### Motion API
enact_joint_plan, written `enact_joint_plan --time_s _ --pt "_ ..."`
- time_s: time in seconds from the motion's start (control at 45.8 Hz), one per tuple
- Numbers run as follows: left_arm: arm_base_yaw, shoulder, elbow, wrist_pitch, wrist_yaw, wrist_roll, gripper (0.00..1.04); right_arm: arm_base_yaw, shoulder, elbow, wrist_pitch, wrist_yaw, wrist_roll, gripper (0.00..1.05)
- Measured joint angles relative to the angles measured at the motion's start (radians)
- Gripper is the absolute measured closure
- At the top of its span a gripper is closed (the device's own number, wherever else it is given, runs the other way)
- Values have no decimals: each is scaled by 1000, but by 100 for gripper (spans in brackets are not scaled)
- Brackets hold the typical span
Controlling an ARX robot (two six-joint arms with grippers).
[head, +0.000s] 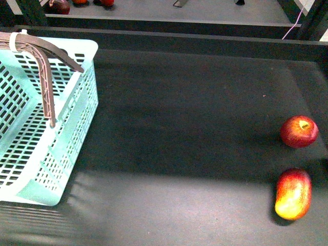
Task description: Pick apple with right arm and hold basket with left
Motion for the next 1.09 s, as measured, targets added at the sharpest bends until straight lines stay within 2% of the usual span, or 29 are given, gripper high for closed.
enact_joint_plan --time_s 0.961,1.092 --pt "0 1 0 -2 3 -4 7 0 0 0 0 0 0 9" --pt "37 199 124 -311 138 -190 7 0 0 0 0 -1 0 9"
